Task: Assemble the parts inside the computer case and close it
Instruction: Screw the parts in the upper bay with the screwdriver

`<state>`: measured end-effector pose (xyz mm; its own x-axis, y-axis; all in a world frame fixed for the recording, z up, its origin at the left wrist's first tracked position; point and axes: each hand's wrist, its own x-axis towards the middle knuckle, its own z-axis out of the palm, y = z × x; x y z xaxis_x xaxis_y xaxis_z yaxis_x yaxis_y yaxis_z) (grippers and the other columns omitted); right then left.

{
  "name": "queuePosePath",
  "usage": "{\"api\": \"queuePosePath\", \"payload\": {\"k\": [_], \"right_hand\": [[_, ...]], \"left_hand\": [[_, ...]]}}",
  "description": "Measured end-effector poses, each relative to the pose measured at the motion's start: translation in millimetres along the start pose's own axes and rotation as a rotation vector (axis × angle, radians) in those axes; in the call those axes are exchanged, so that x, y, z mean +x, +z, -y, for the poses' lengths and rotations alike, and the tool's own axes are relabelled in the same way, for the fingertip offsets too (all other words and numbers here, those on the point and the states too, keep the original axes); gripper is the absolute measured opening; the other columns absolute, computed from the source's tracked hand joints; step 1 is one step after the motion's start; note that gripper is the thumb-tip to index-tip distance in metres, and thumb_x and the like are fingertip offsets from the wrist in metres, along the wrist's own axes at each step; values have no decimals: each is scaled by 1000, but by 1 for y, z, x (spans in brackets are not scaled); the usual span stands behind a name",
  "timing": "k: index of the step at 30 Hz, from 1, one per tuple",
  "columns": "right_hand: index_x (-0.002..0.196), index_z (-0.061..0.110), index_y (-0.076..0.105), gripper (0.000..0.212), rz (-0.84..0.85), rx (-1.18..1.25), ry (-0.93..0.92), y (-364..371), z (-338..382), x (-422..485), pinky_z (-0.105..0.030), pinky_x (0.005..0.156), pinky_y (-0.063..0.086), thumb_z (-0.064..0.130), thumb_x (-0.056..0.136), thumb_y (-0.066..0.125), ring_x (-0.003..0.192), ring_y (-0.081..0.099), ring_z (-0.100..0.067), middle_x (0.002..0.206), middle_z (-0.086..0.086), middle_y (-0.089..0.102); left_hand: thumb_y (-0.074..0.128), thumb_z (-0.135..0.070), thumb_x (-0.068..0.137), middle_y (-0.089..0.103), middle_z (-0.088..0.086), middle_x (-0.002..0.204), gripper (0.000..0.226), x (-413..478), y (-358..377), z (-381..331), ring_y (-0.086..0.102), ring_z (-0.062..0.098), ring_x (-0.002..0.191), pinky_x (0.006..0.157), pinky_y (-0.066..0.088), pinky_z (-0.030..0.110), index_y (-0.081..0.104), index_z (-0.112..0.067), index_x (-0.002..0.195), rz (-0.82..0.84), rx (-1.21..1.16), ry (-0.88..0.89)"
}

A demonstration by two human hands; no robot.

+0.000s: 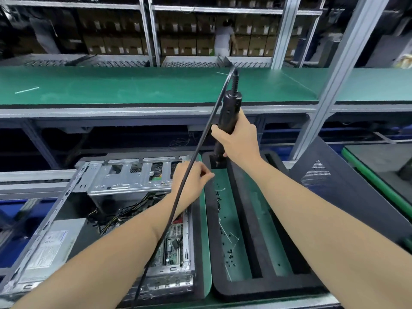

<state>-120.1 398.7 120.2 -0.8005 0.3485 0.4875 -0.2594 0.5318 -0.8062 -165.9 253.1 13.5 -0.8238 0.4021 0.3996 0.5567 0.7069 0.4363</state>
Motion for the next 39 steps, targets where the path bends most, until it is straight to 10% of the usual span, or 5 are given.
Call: {"api": "queuePosePath", "payload": {"k": [8,19,26,34,39], "right_hand": [[99,38,55,26,0,-14,99,-40,-65,-11,-46,60,63,38,85,76,68,71,-22,82,6,70],[102,33,58,26,106,56,206,-67,-147,-16,-47,62,63,33,85,77,65,69,-17,79,11,71],[94,56,55,31,92,137,235,-54,-179,-16,-41,63,64,39,84,78,71,69,-9,85,22,70],[95,61,54,34,158,163,292,-26,-211,-21,-35,66,64,41,84,80,77,70,-4,88,30,68],[90,44,58,30,154,156,395,-13,-237,-34,-39,77,63,36,82,85,74,72,-7,80,20,71]], "left_hand": [[61,-25,101,69,8,114,22,9,49,-69,68,30,103,86,54,37,70,-7,109,706,386,-45],[79,-21,88,76,9,108,26,-8,126,-61,72,22,99,89,57,30,78,-7,110,1028,117,-346],[68,-6,92,73,9,107,16,17,157,-14,69,30,103,90,56,36,80,-12,101,510,141,-456],[75,-38,83,34,7,157,15,8,174,13,23,25,149,116,27,41,79,-35,97,406,365,-283],[61,-29,94,-8,14,168,28,16,207,7,-14,30,155,126,-2,47,74,-19,116,521,675,-74]]}}
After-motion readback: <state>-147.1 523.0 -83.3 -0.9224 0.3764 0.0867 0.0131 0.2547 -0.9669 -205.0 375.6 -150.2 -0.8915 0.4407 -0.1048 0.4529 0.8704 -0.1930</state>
